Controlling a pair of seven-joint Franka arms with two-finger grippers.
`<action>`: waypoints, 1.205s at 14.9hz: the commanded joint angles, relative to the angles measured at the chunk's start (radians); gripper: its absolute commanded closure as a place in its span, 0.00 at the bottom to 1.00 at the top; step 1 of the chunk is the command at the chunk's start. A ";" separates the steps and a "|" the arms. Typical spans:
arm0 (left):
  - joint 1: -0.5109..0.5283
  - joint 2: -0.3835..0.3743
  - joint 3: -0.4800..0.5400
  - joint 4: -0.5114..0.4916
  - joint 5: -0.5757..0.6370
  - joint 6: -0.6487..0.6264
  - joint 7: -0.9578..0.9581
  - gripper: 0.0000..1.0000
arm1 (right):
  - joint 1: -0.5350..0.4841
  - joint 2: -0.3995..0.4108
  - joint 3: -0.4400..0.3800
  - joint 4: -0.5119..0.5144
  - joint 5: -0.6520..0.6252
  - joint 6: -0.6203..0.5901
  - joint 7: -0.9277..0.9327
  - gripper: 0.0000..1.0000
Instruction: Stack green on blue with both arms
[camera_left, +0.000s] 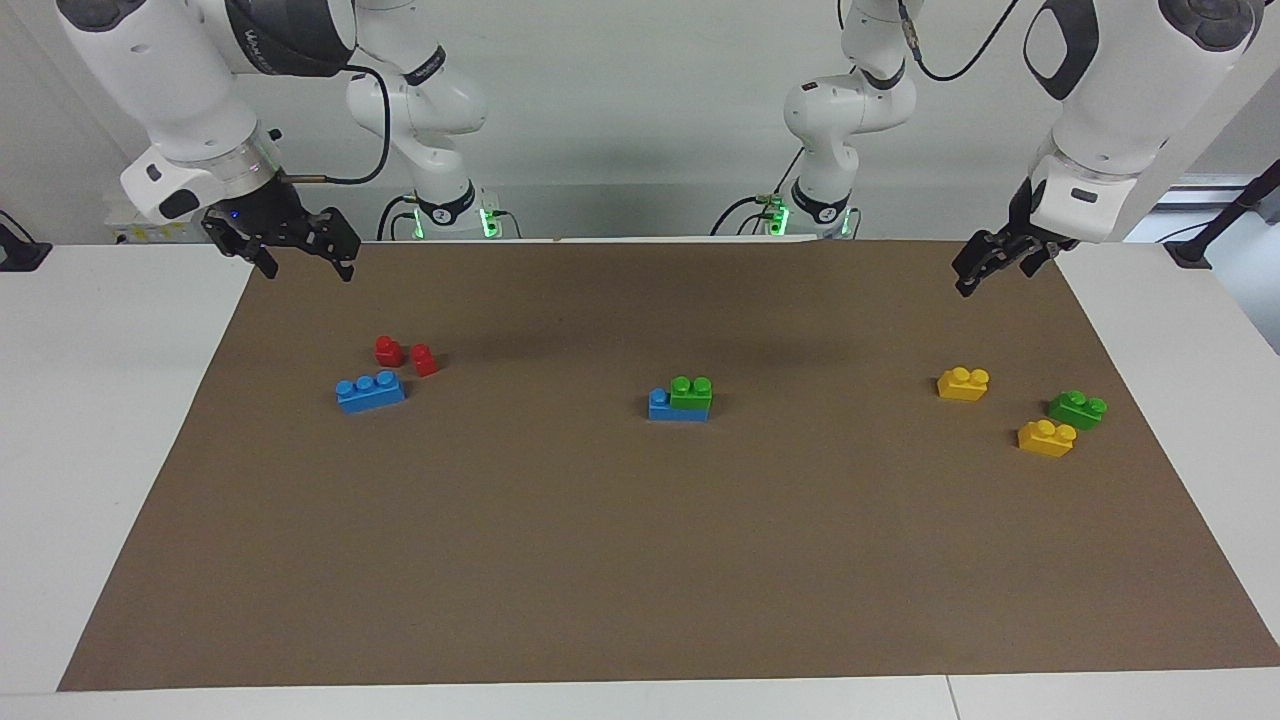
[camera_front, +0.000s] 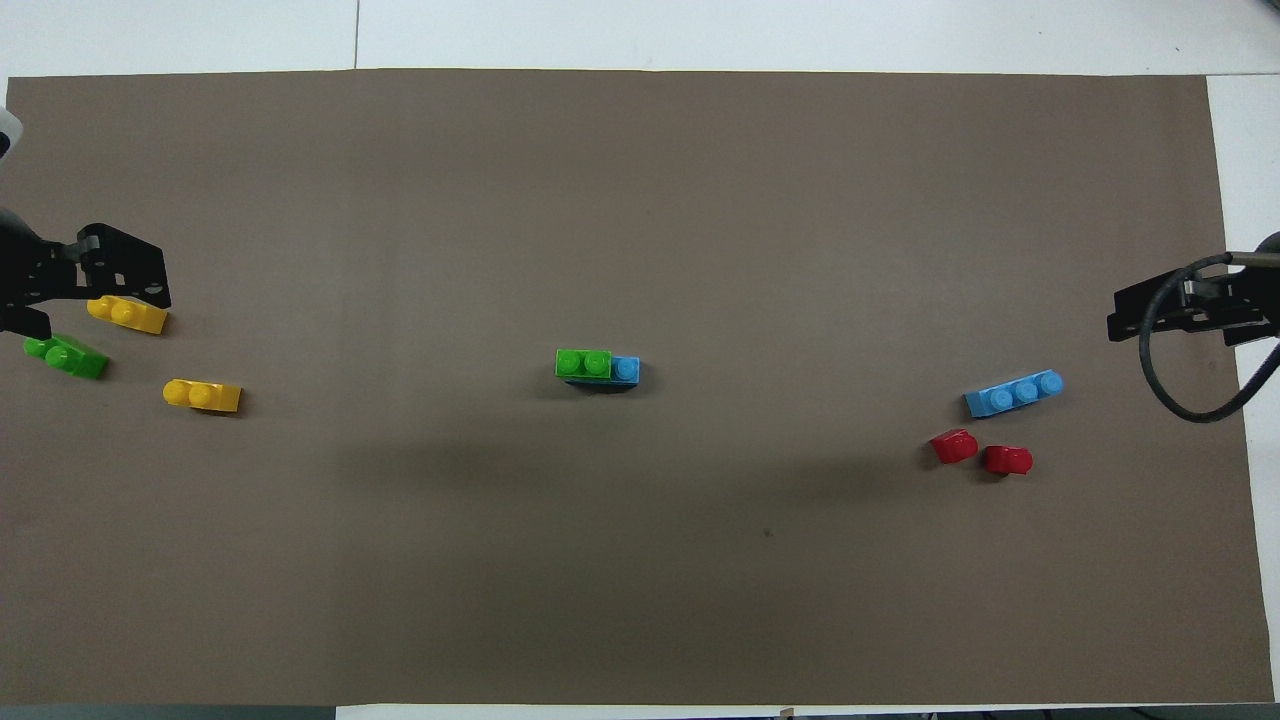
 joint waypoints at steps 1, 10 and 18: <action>-0.005 -0.036 0.009 -0.047 -0.013 0.033 -0.003 0.00 | -0.016 0.002 0.013 0.002 -0.042 0.011 -0.059 0.00; 0.016 -0.044 0.019 -0.065 -0.106 0.041 0.209 0.00 | -0.020 0.006 0.011 0.004 -0.033 0.081 -0.039 0.00; 0.008 -0.045 0.019 -0.067 -0.103 0.035 0.253 0.00 | -0.019 0.003 0.011 0.001 -0.024 0.069 -0.031 0.00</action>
